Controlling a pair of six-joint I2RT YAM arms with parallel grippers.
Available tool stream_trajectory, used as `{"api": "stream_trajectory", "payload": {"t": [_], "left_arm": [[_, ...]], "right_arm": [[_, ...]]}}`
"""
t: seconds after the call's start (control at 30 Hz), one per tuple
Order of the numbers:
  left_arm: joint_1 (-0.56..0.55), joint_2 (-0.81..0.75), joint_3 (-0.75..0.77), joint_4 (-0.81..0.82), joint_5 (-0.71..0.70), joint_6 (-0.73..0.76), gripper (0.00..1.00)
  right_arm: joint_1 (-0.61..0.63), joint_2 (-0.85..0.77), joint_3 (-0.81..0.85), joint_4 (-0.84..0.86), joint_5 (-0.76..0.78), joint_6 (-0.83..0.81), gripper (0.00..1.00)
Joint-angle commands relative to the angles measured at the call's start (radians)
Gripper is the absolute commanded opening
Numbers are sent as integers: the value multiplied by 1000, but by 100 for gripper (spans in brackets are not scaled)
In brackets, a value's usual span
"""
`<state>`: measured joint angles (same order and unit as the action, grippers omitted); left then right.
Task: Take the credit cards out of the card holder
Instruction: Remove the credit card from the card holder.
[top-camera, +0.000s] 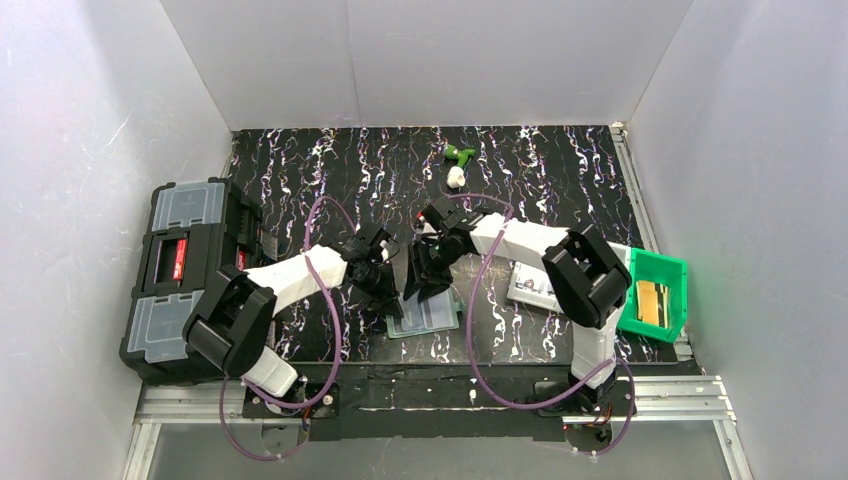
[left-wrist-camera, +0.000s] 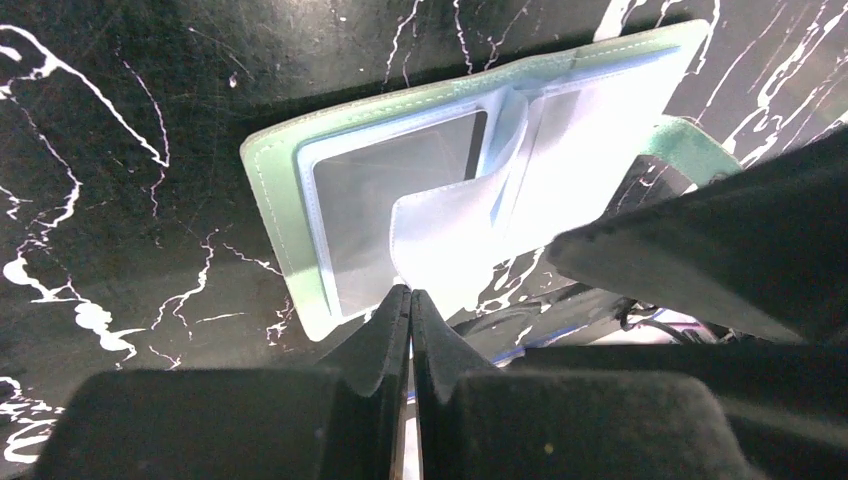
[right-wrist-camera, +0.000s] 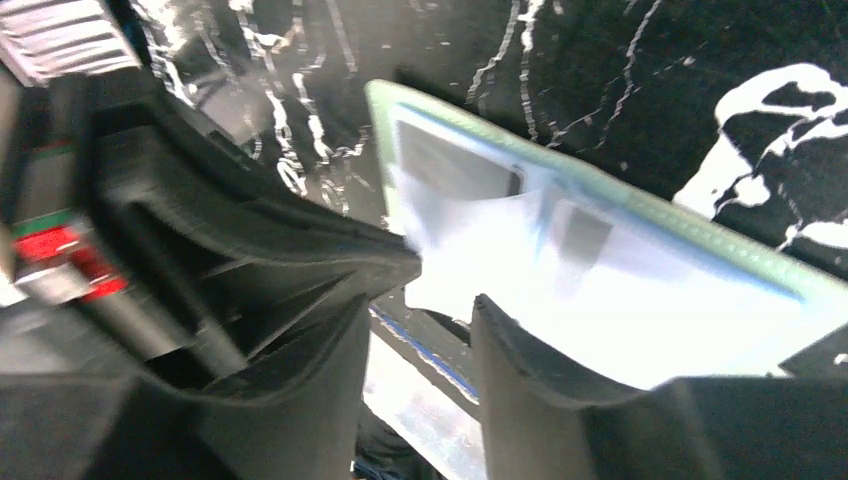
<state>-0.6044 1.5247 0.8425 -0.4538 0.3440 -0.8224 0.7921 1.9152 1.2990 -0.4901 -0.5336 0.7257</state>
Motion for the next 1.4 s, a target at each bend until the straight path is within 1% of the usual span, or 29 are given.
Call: {"api": "stream_trajectory", "payload": {"t": [0.0, 0.27, 0.5, 0.7, 0.87, 0.97, 1.17, 1.37], "left_arm": [[-8, -51, 43, -37, -12, 14, 0], [-39, -26, 96, -16, -3, 17, 0], [-77, 37, 169, 0, 6, 13, 17], [-101, 136, 225, 31, 37, 14, 22], [-111, 210, 264, 74, 69, 14, 32], [-112, 228, 286, 77, 68, 16, 38], [-110, 245, 327, 50, 55, 31, 56], [-84, 197, 328, 15, 29, 50, 62]], "right_arm": [[-5, -88, 56, -67, 41, -24, 54], [-53, -209, 13, -136, 166, -37, 59], [-97, -342, -44, -186, 264, -38, 65], [-122, -434, -108, -191, 298, -22, 68], [-128, -487, -161, -185, 314, -9, 73], [-129, -504, -179, -177, 312, -4, 77], [-129, -510, -182, -163, 294, -2, 78], [-114, -482, -171, -147, 257, 5, 78]]}}
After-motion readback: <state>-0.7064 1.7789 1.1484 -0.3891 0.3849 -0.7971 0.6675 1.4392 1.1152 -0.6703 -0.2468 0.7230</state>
